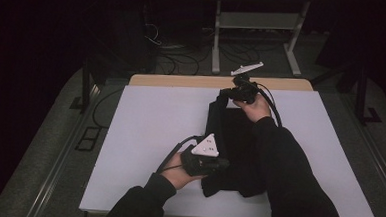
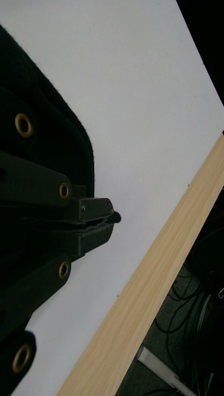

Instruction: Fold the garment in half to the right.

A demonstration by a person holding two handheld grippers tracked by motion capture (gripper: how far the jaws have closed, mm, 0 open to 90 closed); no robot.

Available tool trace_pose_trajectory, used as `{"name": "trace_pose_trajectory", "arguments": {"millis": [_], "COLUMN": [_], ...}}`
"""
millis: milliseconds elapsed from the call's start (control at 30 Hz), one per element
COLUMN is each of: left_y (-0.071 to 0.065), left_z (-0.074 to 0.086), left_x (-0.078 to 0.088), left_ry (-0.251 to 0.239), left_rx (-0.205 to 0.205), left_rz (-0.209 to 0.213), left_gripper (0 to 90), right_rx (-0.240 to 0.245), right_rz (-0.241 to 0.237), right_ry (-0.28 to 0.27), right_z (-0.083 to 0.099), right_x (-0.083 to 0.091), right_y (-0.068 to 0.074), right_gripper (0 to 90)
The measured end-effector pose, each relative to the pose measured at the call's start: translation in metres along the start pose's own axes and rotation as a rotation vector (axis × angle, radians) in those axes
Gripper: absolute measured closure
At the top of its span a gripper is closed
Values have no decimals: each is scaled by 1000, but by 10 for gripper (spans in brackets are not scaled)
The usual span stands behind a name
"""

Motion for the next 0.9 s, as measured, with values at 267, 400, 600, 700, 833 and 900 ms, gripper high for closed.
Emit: {"name": "trace_pose_trajectory", "arguments": {"millis": [267,400,600,700,833,900], "left_y": [-2,-3,-5,-6,-6,-7], "left_z": [-8,-12,-18,-21,-24,-25], "left_x": [-11,-18,-30,-35,-41,-44], "left_ry": [17,26,38,42,45,46], "left_rx": [-22,-27,-41,-44,-46,-46], "left_rz": [20,30,47,55,62,67], "left_gripper": [850,850,850,849,850,849], "right_rx": [-7,-13,-20,-25,-36,-37], "right_rz": [13,20,31,34,39,40], "right_ry": [-4,-2,-6,-6,-6,-5], "right_z": [7,11,17,19,23,25], "right_x": [7,10,13,14,16,18], "right_y": [-13,-18,-28,-32,-37,-40], "right_gripper": [856,856,856,856,856,856]}}
Point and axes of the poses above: each handheld gripper's, and its own axes: x roughly backward along the jaws, z roughly out of its underside, y roughly to its left, the point moved 9 cm from there along -x, roughly forward along the jaws, and after that the axes turned 9 degrees about z, right-handed, at the moved point
